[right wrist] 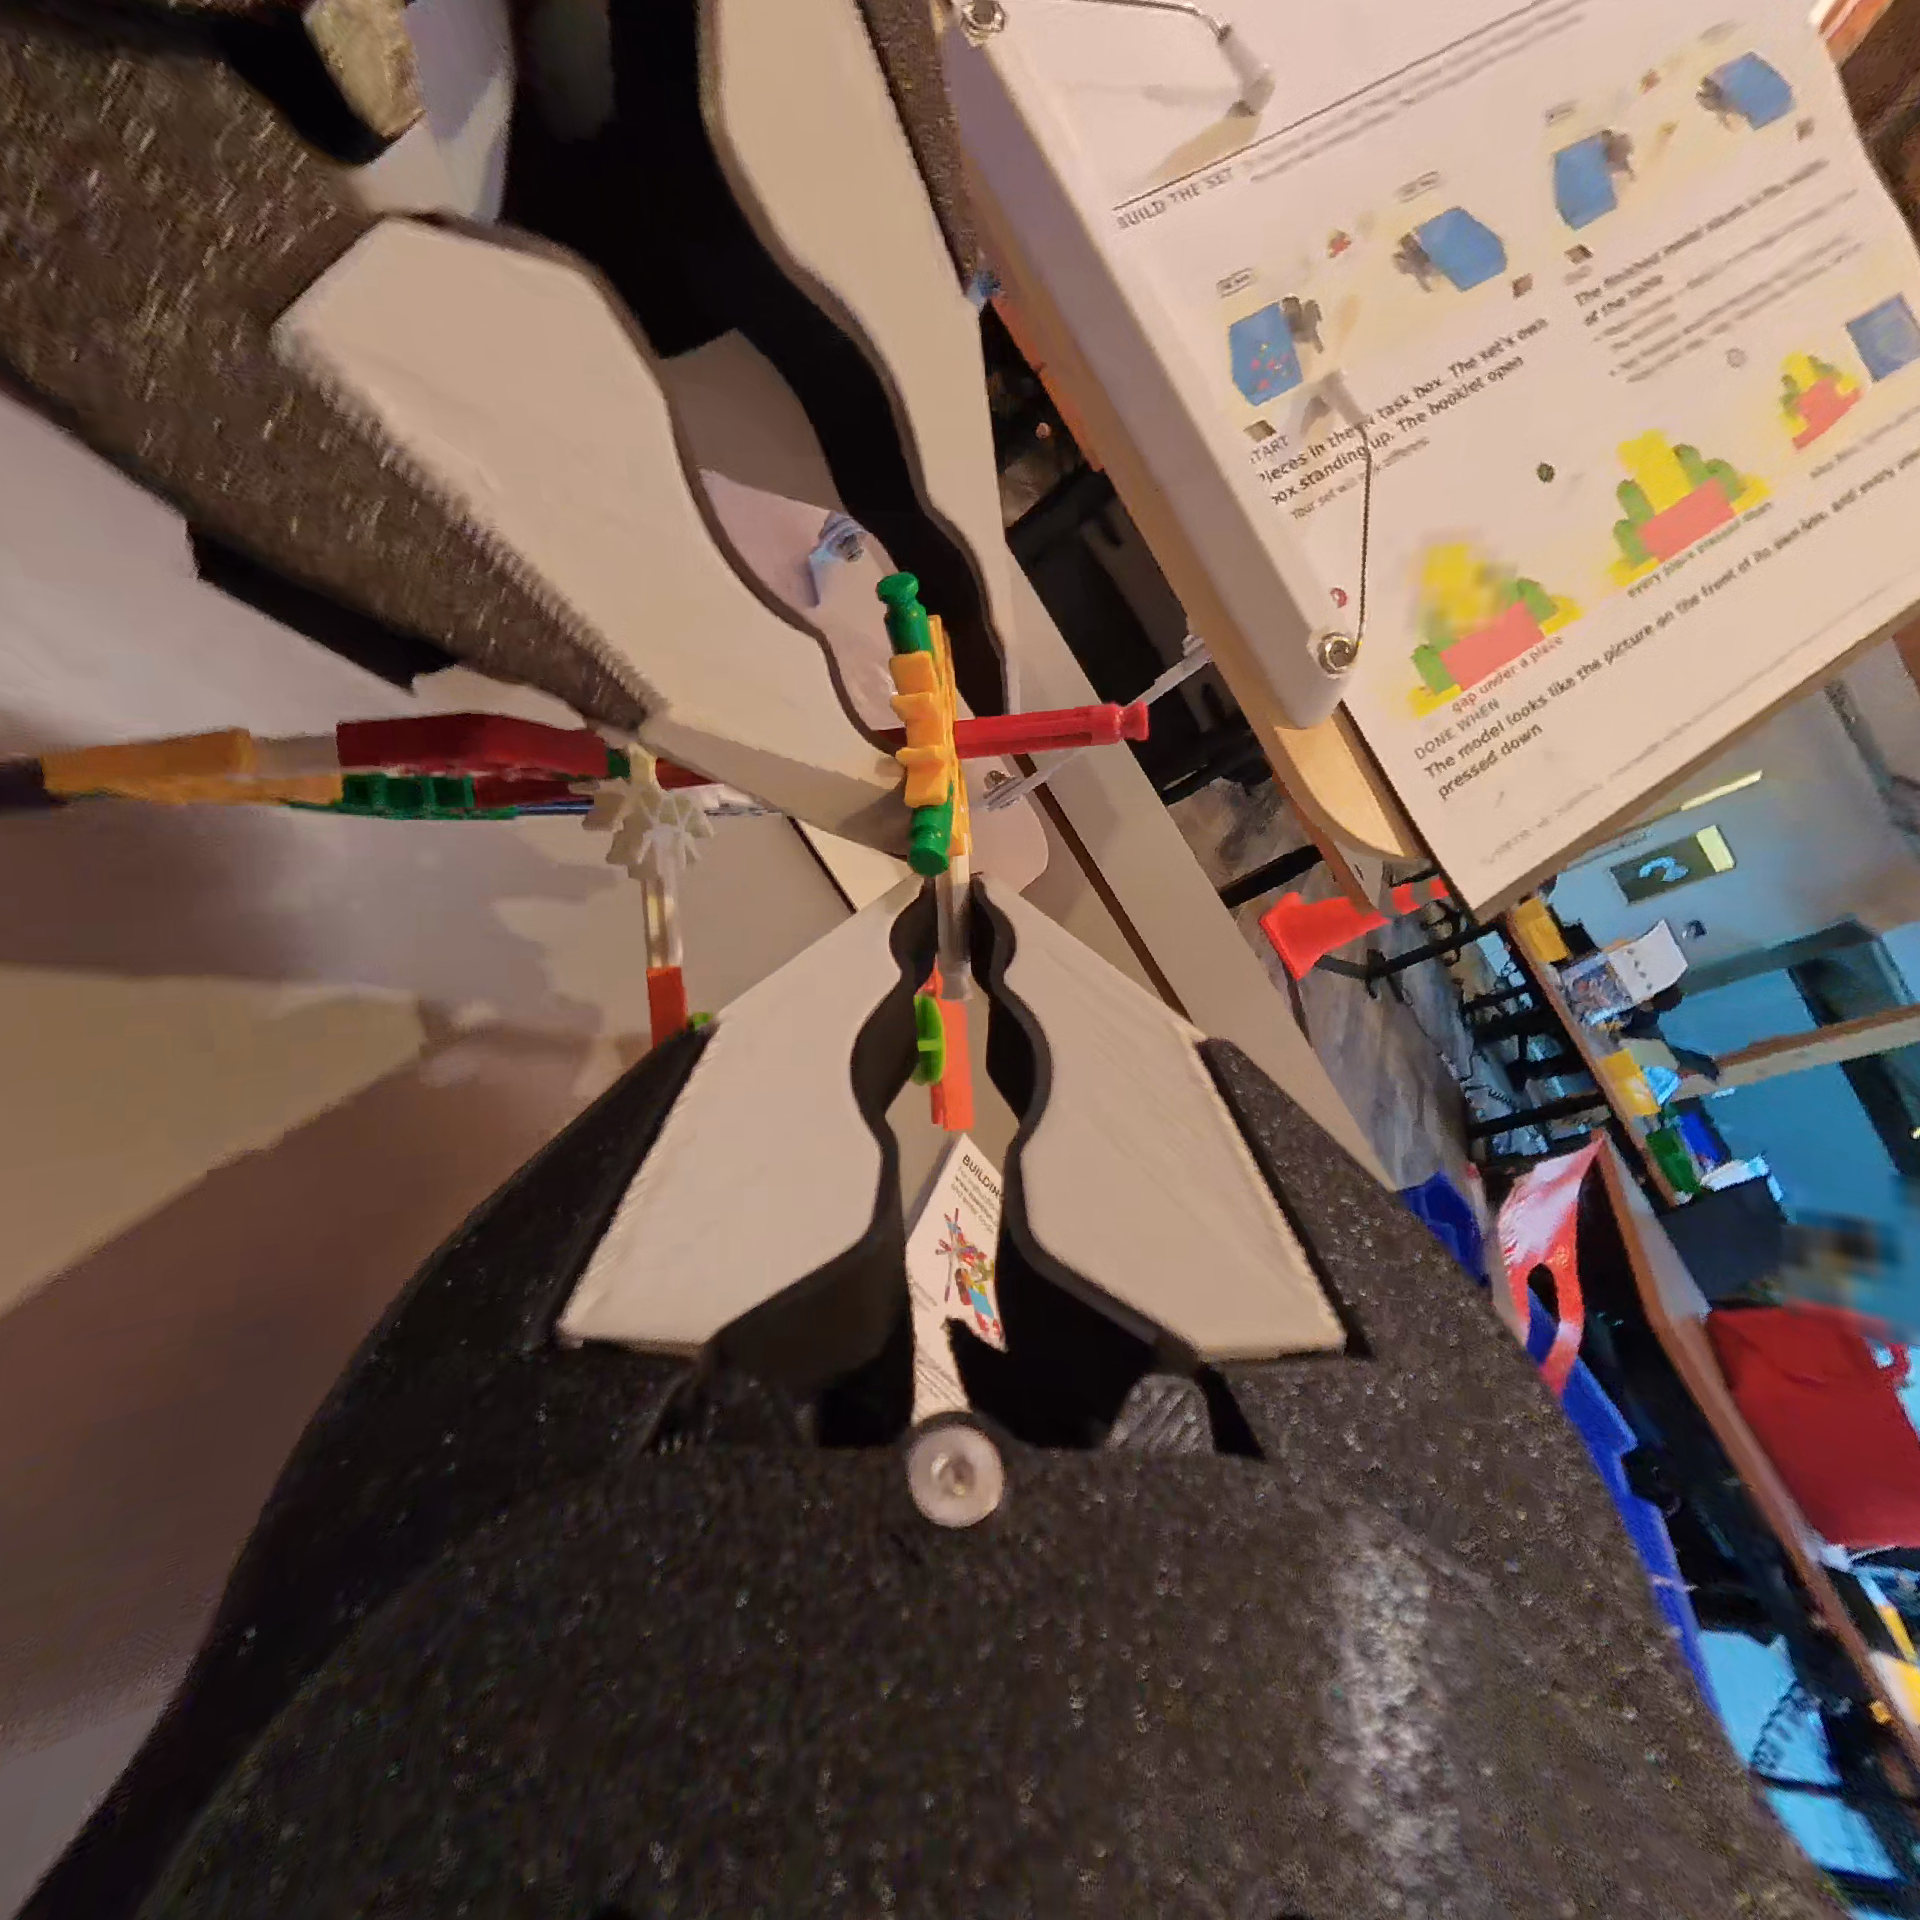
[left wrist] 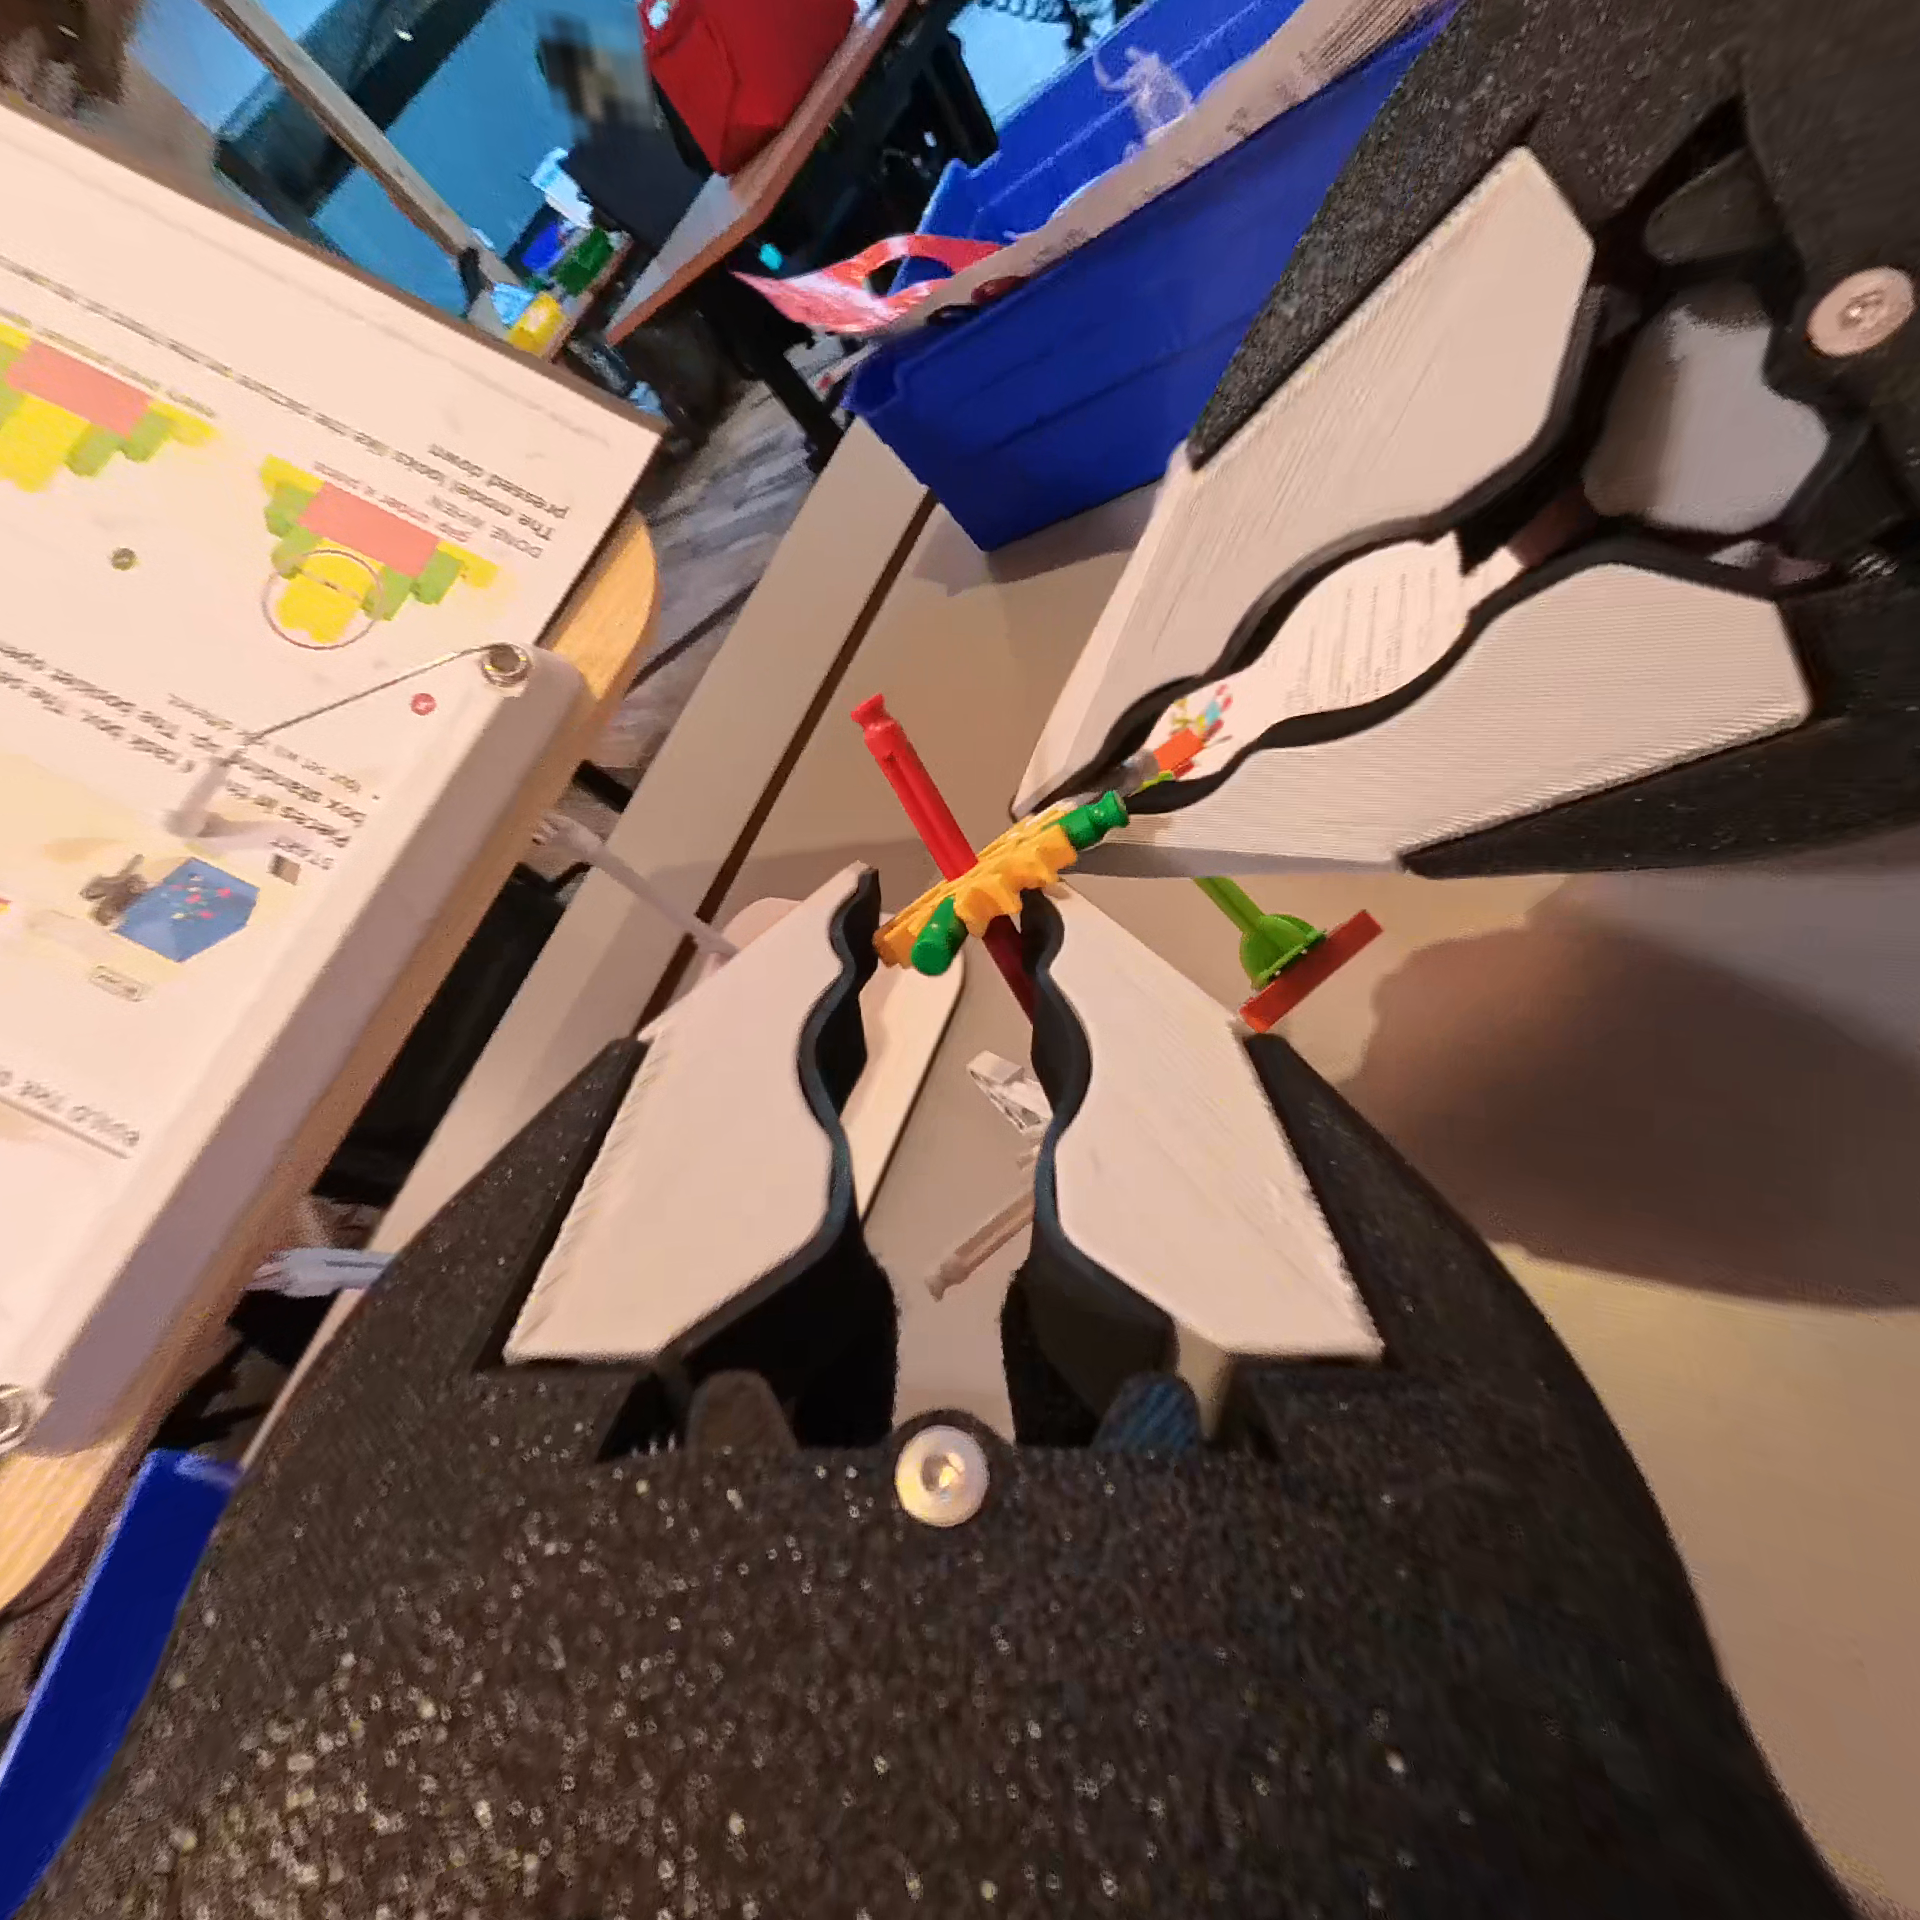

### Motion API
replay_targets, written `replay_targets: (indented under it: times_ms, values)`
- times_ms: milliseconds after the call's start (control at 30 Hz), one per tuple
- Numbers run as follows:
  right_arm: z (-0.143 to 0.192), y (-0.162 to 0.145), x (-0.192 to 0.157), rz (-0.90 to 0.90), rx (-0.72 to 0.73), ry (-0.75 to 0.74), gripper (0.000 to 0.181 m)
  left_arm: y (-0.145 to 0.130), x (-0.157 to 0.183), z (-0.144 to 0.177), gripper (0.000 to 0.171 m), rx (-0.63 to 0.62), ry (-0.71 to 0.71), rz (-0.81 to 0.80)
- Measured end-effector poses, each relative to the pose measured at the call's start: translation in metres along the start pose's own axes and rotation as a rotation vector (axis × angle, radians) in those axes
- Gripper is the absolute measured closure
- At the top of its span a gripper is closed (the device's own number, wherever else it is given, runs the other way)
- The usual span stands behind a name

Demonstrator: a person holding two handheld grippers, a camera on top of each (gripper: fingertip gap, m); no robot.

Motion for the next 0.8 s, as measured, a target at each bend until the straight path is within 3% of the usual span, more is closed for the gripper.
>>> replay_targets:
  times_ms: [233, 367, 467, 567, 700, 800]
  values:
    - [-0.011, -0.001, 0.006, -0.459, 0.031, 0.134, 0.178, 0.0, -0.008, -0.007, 0.148, -0.009, 0.145, 0.119]
    - [-0.019, -0.004, 0.006, -0.631, 0.032, 0.18, 0.176, -0.004, -0.011, -0.014, 0.149, 0.004, 0.179, 0.218]
    - [-0.021, -0.003, 0.011, -0.627, 0.023, 0.13, 0.177, -0.003, -0.015, -0.017, 0.149, 0.038, 0.166, 0.31]
    - [-0.024, -0.004, 0.014, -0.796, 0.059, 0.2, 0.177, -0.002, -0.017, -0.02, 0.15, 0.054, 0.135, 0.414]
    - [-0.029, -0.01, 0.017, -0.874, 0.059, 0.212, 0.18, -0.003, -0.018, -0.03, 0.151, 0.077, 0.083, 0.561]
    - [-0.031, -0.012, 0.019, -0.848, 0.044, 0.172, 0.177, -0.002, -0.018, -0.034, 0.151, 0.088, 0.074, 0.617]
Point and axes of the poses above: each gripper's, where its closed fingertips meet, z back along the fingers, y out of its top, x = y × z across the jaws, the point moved 1 cm from there along z, back along the fingers, and after that the axes turned 7 degrees about -x, right-handed, at the moved point
